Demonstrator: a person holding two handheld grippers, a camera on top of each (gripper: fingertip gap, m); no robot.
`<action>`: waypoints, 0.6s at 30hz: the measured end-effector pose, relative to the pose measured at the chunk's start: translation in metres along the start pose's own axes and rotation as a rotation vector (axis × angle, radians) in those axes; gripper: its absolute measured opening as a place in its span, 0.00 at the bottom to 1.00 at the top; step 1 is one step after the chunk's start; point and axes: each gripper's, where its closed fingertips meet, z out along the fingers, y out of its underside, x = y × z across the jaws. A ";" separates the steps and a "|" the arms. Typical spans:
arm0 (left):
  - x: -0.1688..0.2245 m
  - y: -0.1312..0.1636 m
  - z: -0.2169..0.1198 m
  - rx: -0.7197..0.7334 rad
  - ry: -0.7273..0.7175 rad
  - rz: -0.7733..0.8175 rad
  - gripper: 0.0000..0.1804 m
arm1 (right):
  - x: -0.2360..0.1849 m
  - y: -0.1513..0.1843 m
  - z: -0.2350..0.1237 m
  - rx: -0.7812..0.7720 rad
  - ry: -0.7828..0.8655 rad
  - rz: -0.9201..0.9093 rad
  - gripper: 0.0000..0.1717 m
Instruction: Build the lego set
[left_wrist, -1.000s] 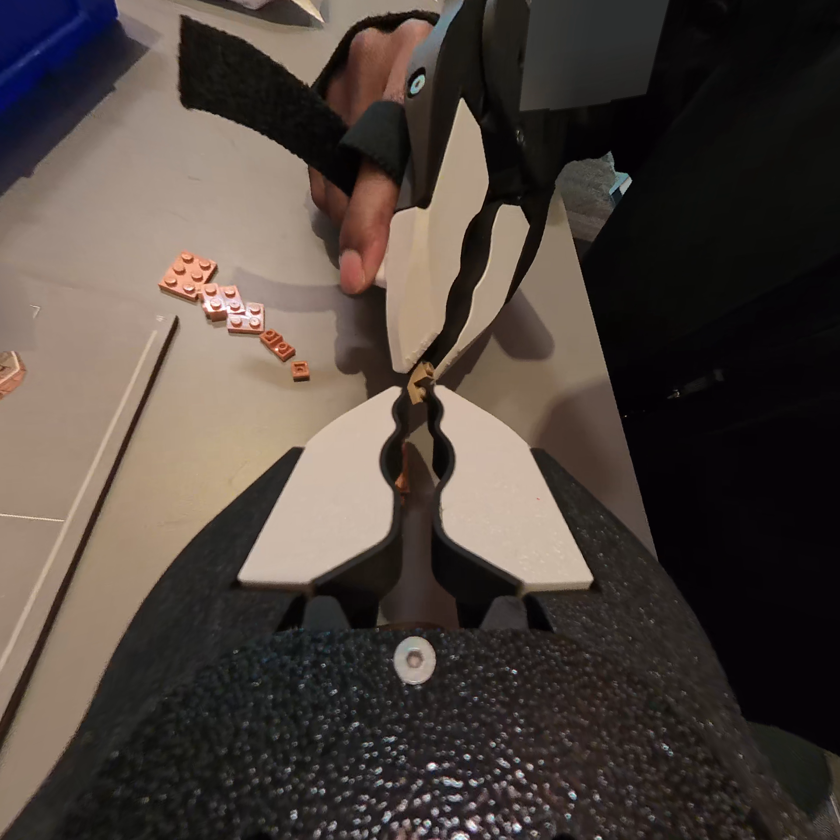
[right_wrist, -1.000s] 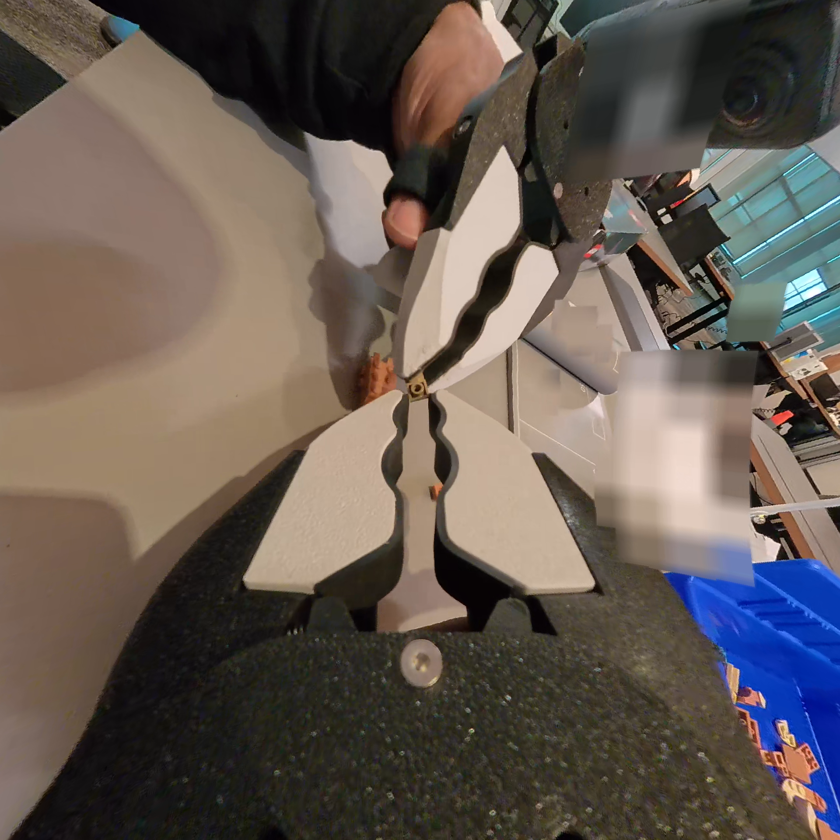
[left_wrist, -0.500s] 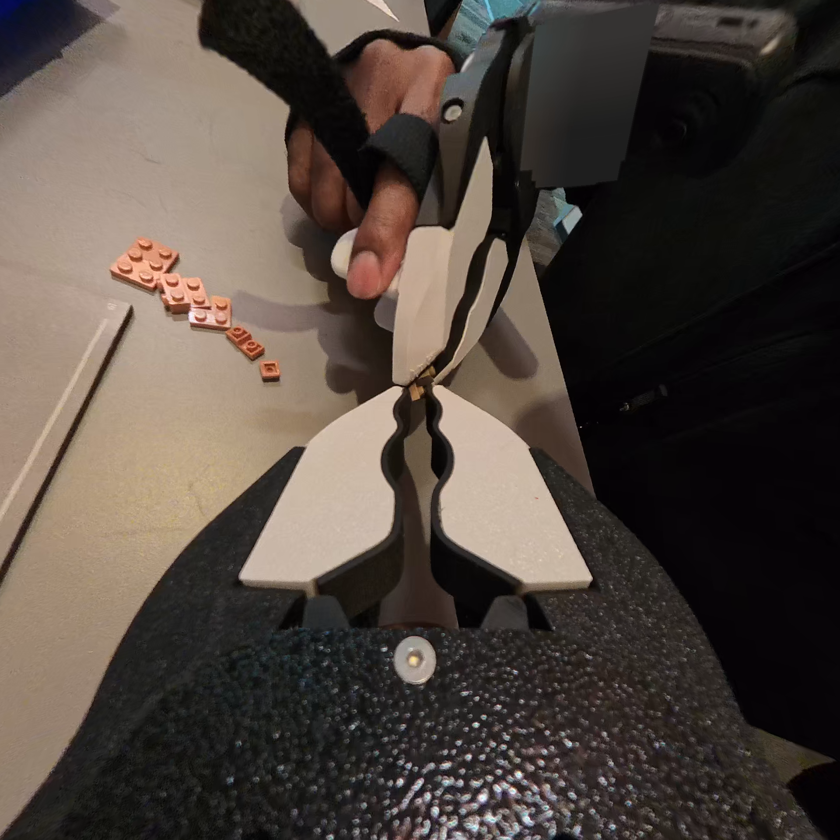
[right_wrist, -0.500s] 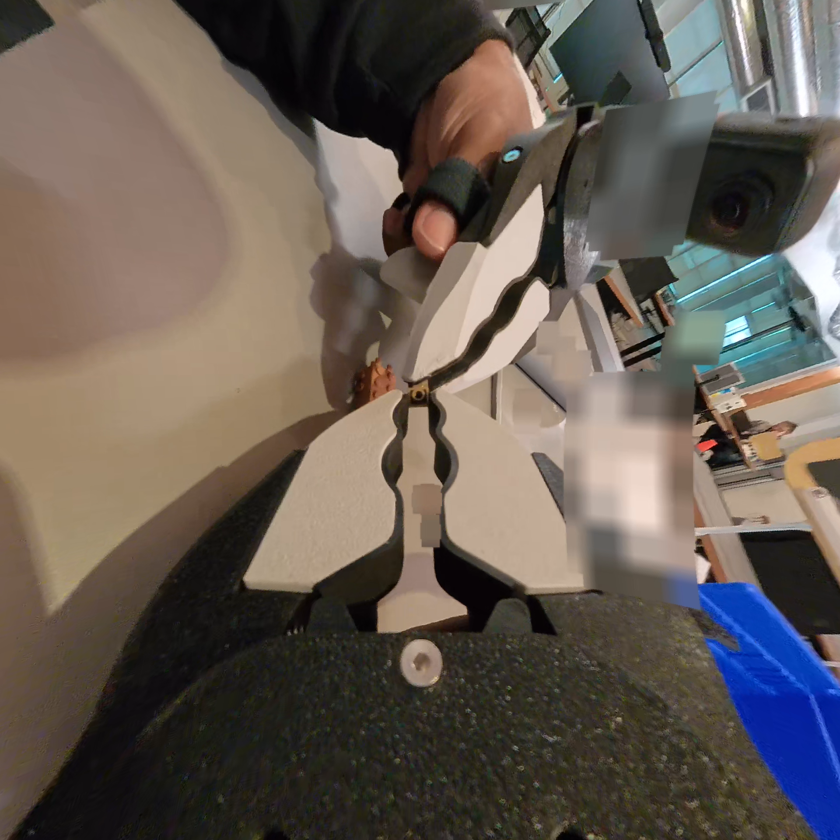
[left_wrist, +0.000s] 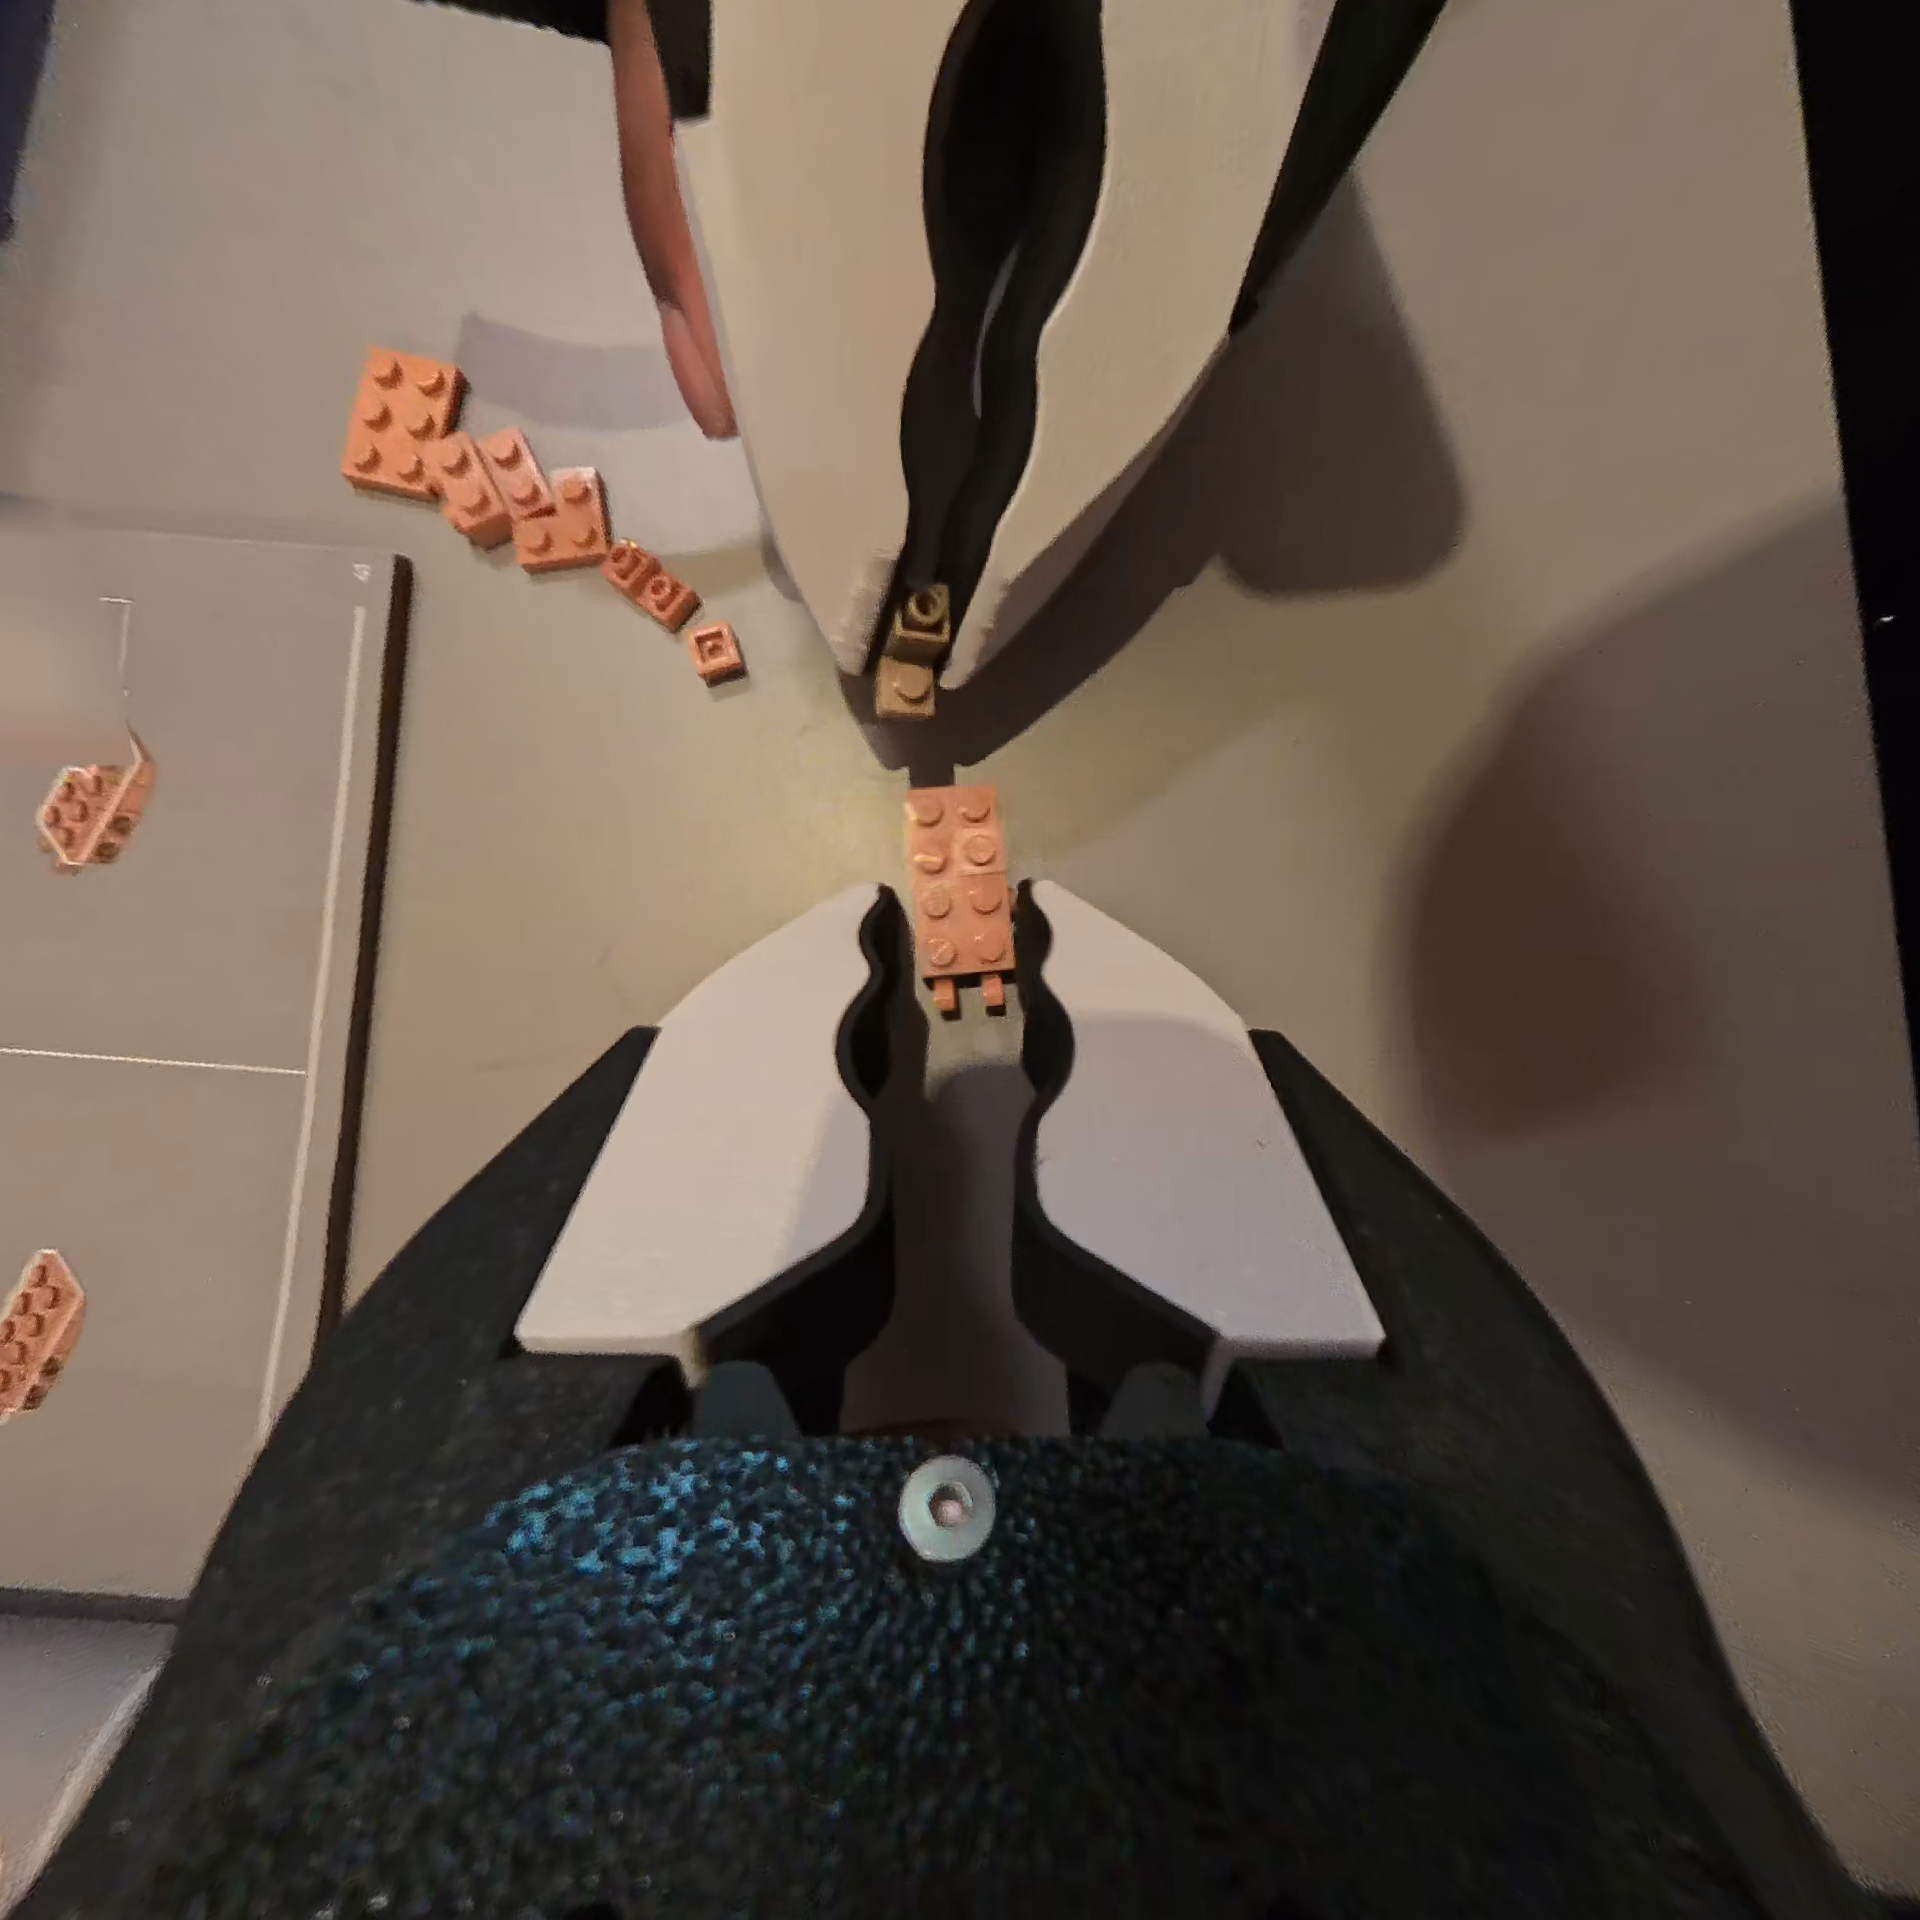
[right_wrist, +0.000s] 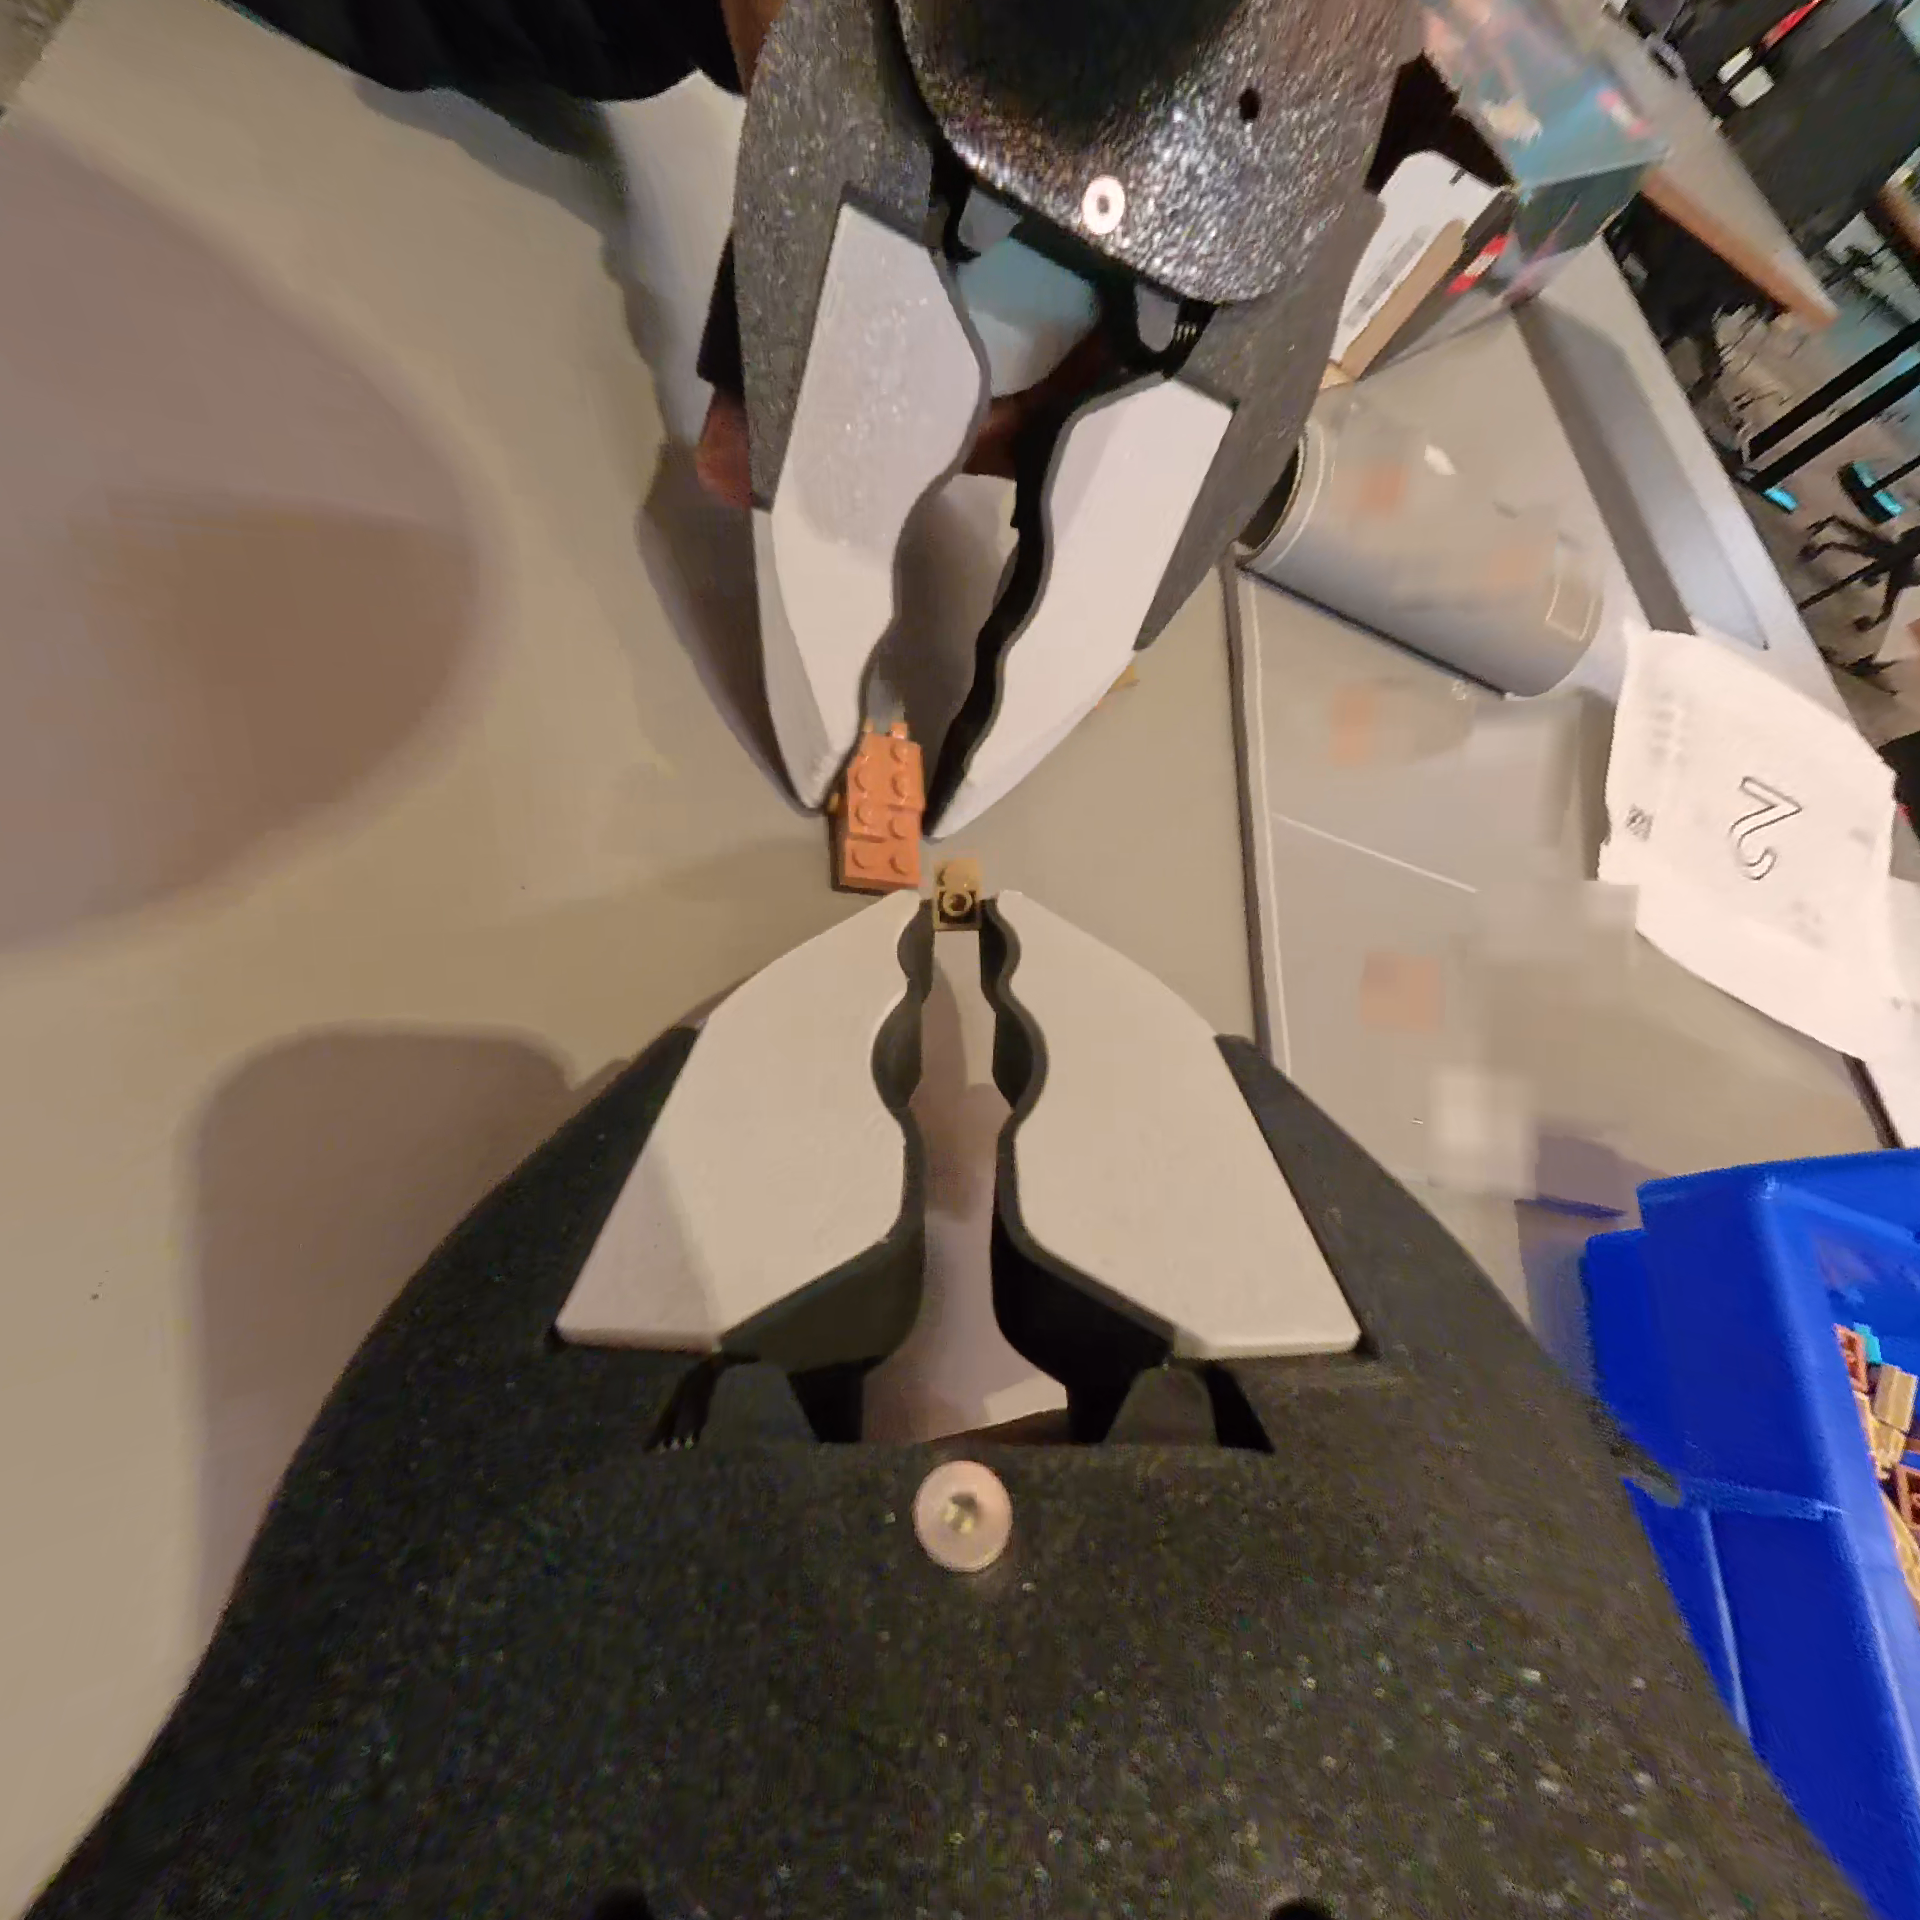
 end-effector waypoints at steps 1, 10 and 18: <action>0.000 -0.001 0.001 0.006 -0.004 0.008 0.10 | -0.001 0.000 0.000 -0.006 -0.007 0.002 0.04; -0.007 -0.010 0.005 0.066 -0.037 0.055 0.10 | -0.001 0.002 -0.002 -0.009 -0.051 0.086 0.04; -0.005 -0.022 0.000 0.131 -0.054 0.110 0.10 | -0.001 0.003 -0.004 -0.002 -0.078 0.132 0.04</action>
